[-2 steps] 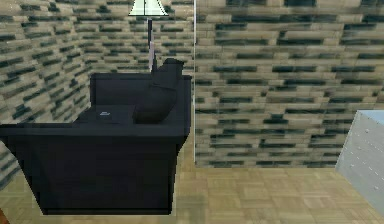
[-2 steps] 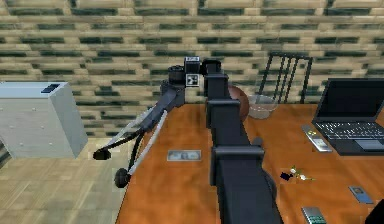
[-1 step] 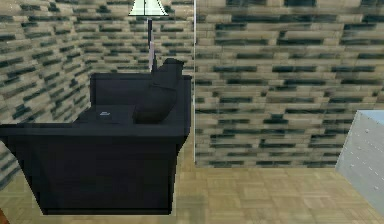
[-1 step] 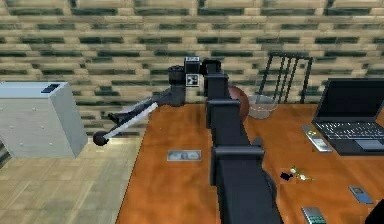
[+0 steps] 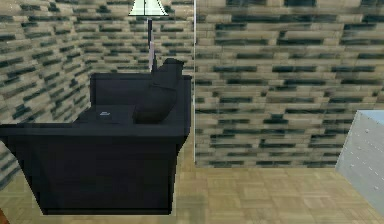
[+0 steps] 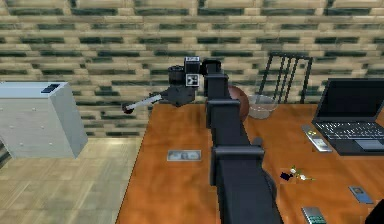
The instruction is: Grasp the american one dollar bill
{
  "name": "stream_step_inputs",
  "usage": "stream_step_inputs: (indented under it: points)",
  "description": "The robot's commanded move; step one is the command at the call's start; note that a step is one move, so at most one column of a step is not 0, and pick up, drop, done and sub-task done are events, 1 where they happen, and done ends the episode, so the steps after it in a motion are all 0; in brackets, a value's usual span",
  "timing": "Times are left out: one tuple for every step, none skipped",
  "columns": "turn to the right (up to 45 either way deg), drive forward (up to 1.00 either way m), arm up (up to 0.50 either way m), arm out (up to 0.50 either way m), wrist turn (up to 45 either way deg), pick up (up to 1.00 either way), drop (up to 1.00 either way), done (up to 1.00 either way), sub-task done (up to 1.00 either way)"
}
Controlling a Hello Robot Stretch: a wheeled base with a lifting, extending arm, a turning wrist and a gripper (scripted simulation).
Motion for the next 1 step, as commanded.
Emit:
stream_step_inputs:
  points:
    - [0.0, 0.0, 0.0, 0.0, 36.0, 0.0, 0.0, 0.0, 0.0]
